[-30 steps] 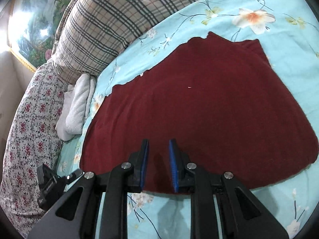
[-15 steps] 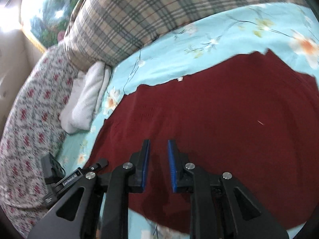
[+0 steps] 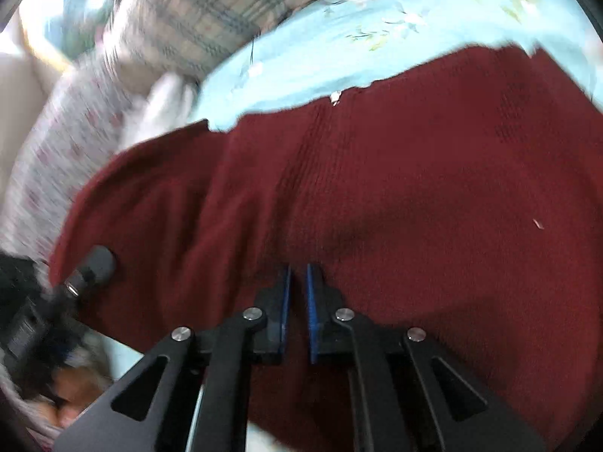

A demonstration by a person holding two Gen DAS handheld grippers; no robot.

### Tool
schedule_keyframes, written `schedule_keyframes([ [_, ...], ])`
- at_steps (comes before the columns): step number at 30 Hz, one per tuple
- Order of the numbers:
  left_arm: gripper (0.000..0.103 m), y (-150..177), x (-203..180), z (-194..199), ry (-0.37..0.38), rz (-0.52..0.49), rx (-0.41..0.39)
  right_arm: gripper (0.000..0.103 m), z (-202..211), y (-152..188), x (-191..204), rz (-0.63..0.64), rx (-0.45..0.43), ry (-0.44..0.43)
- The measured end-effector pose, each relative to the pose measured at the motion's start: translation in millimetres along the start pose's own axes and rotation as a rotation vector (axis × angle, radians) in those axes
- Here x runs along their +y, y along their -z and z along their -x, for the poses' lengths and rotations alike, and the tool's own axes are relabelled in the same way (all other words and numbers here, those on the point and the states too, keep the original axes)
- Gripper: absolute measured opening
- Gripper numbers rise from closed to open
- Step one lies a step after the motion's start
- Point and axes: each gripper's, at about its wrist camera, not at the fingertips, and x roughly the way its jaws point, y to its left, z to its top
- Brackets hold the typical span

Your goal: Fold large clothes

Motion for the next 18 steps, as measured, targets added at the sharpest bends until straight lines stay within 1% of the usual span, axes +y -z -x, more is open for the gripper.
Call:
schedule_keyframes([
  [1, 0.015, 2.6, -18.3, -5.7, 0.016, -0.045, 0.009, 0.011, 12.4, -2.4, -12.8, -0.056, -0.03, -0.038],
  [2, 0.015, 6.7, -33.5, -12.8, 0.031, -0.083, 0.021, 0.011, 32.4, -5.7, -32.9, -0.133, -0.081, -0.086],
  [3, 0.015, 10.4, -43.8, -18.6, 0.04, -0.108, 0.032, 0.012, 45.7, -7.8, -46.8, -0.182, -0.115, -0.127],
  [5, 0.014, 29.8, -74.8, -44.5, 0.054, -0.203, 0.089, 0.025, 71.8, -12.5, -76.1, -0.274, -0.173, -0.213],
  [6, 0.014, 38.3, -80.6, -52.2, 0.047, -0.227, 0.108, 0.049, 79.0, -14.3, -83.8, -0.294, -0.187, -0.226],
  [7, 0.014, 53.3, -90.5, -68.9, 0.031, -0.266, 0.145, 0.071, 86.0, -16.0, -89.2, -0.302, -0.202, -0.233],
  [8, 0.013, 62.9, -94.8, -77.4, 0.024, -0.286, 0.165, 0.073, 92.8, -18.3, -91.5, -0.289, -0.215, -0.235],
  [9, 0.013, 70.7, -97.4, -84.8, 0.017, -0.299, 0.179, 0.073, 94.0, -20.5, -89.4, -0.274, -0.208, -0.228],
  [10, 0.012, 78.5, -99.2, -89.6, 0.014, -0.312, 0.186, 0.073, 93.5, -22.7, -87.0, -0.256, -0.191, -0.212],
  [11, 0.012, 82.2, -100.8, -89.6, 0.008, -0.323, 0.177, 0.073, 90.9, -24.5, -83.6, -0.235, -0.169, -0.19],
  [14, 0.013, 80.4, -99.8, -81.7, 0.023, -0.316, 0.155, 0.073, 79.3, -30.5, -70.9, -0.166, -0.106, -0.154],
  [18, 0.013, 71.9, -92.2, -73.4, 0.05, -0.274, 0.14, 0.073, 53.2, -35.6, -54.1, -0.096, -0.026, -0.069],
])
